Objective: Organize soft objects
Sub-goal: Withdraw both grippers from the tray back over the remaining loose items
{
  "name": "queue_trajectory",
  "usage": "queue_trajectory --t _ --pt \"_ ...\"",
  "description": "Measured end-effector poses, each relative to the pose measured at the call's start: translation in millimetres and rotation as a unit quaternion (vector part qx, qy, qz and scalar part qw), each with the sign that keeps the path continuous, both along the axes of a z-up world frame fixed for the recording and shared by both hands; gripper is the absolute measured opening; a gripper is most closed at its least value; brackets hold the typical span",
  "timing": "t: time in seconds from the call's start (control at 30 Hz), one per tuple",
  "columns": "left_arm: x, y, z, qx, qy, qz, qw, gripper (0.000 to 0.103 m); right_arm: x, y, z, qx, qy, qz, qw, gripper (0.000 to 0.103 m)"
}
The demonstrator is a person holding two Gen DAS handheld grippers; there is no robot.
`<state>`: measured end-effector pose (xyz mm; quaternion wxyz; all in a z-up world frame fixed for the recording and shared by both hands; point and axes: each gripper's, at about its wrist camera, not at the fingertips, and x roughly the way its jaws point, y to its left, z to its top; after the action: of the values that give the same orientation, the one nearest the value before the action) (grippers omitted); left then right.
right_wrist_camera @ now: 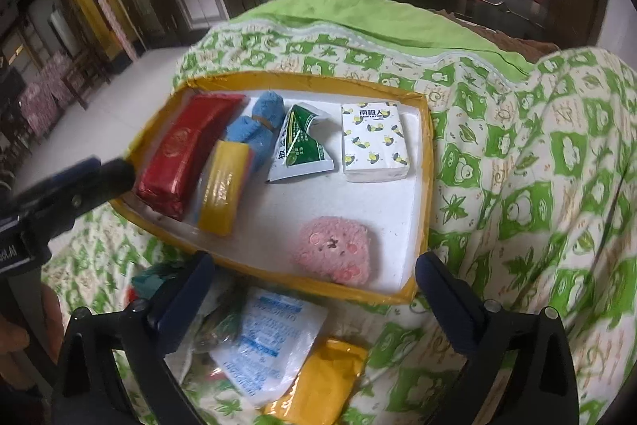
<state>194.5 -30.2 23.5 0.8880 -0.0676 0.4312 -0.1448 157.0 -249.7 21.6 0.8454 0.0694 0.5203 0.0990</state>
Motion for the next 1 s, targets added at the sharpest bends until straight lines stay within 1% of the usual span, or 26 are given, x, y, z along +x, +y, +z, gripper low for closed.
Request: queue_trajectory --t 0.2,0.4,0.6,0.7,0.87,1.0 --pt "-28 19 4 0.015 -0.012 0.011 0.9998 0.103 -13 -9 1 0.023 0.003 -0.025 0.999 0.102" --pt "-54 42 3 -0.001 -0.01 0.023 0.9997 0.103 -26 -14 4 0.037 0.0 -0.039 0.999 0.102" --pt "-73 55 -10 -0.014 0.005 0.029 0.9995 0.103 -37 -13 -1 0.038 0.012 -0.039 0.998 0.102" --pt "-79 54 -17 -0.017 0.016 0.018 0.9996 0.103 -42 -14 -3 0.041 0.02 -0.037 0.998 0.102" --pt "-85 41 -22 0.004 0.018 -0.014 0.9997 0.103 -51 -15 -7 0.043 0.038 -0.032 0.998 0.102" --pt "-87 33 -27 0.008 0.023 -0.035 0.9991 0.103 -56 -11 -10 0.037 0.054 -0.022 0.998 0.102"
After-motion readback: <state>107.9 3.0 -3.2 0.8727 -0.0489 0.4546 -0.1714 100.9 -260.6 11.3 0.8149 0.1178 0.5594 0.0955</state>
